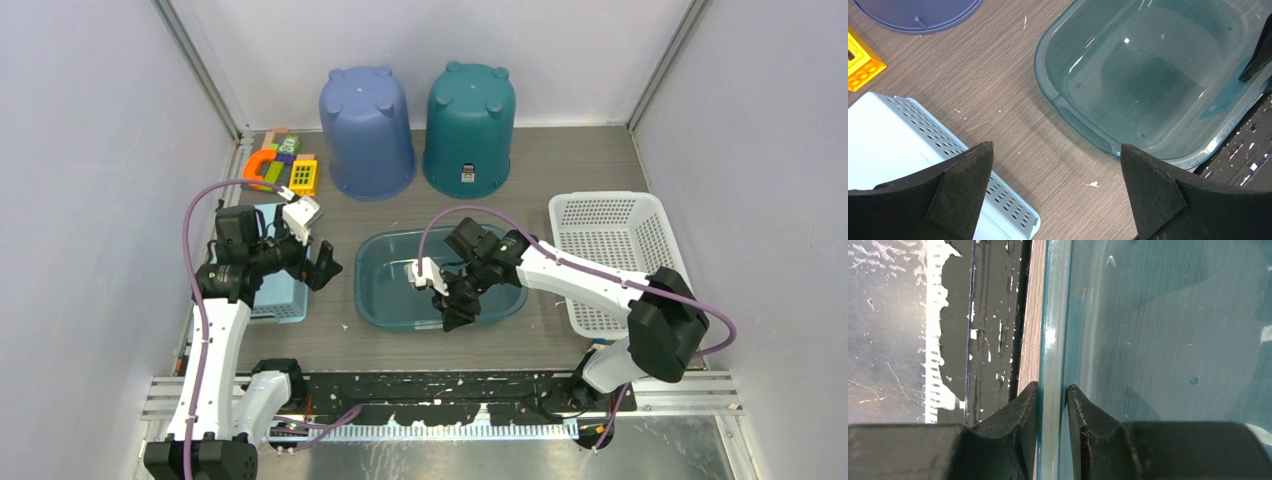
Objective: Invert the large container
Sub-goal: Place the container at the center of the board.
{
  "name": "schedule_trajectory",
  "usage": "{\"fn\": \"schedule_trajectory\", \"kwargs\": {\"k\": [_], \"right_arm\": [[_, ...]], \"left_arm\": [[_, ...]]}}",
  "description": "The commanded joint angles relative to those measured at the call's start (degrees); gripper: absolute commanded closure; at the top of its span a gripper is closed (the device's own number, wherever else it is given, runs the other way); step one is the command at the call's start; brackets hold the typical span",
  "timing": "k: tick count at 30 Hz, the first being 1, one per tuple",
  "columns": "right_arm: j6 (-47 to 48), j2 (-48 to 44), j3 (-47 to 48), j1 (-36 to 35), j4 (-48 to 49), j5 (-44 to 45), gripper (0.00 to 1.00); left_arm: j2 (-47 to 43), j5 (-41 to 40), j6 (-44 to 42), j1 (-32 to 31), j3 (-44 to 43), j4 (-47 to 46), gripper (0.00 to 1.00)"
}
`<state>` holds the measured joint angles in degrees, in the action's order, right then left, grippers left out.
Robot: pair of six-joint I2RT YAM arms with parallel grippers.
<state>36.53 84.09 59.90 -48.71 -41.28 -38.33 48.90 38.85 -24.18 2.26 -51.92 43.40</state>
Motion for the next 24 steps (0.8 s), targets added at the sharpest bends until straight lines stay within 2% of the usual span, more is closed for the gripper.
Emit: {"fn": "schedule_trajectory", "kwargs": {"k": [1,11,16,20,22,24], "right_arm": [[-2.4,1.2,0.1,-0.5,3.9,-2.1,0.67],[-1.5,1.1,2.1,-1.1,1.5,-2.2,0.48],[2.3,-3.9,6.3,-0.2,-4.4,1.7,0.30],[2.0,-9.5,7.3,4.9,-4.8,3.5,0.11],[1.5,-11.9,7.3,8.5,-4.7,3.3,0.01],[1.3,-14.1,7.3,12.2,-4.5,2.9,0.00]], "left_arm": [[-0.5,2.1,-1.1,-0.1,-0.3,0.5,0.00],[-0.7,3.4,-1.8,-0.1,-0.5,1.2,0.00],[-0.1,8.5,-5.1,-0.2,-2.0,4.5,0.00],[1.1,11.8,-8.1,-1.7,-4.6,8.4,0.00],[1.7,10.5,-8.4,-5.3,-5.5,8.7,0.00],[2.6,4.9,-8.6,-10.6,-6.4,8.7,0.00]]}}
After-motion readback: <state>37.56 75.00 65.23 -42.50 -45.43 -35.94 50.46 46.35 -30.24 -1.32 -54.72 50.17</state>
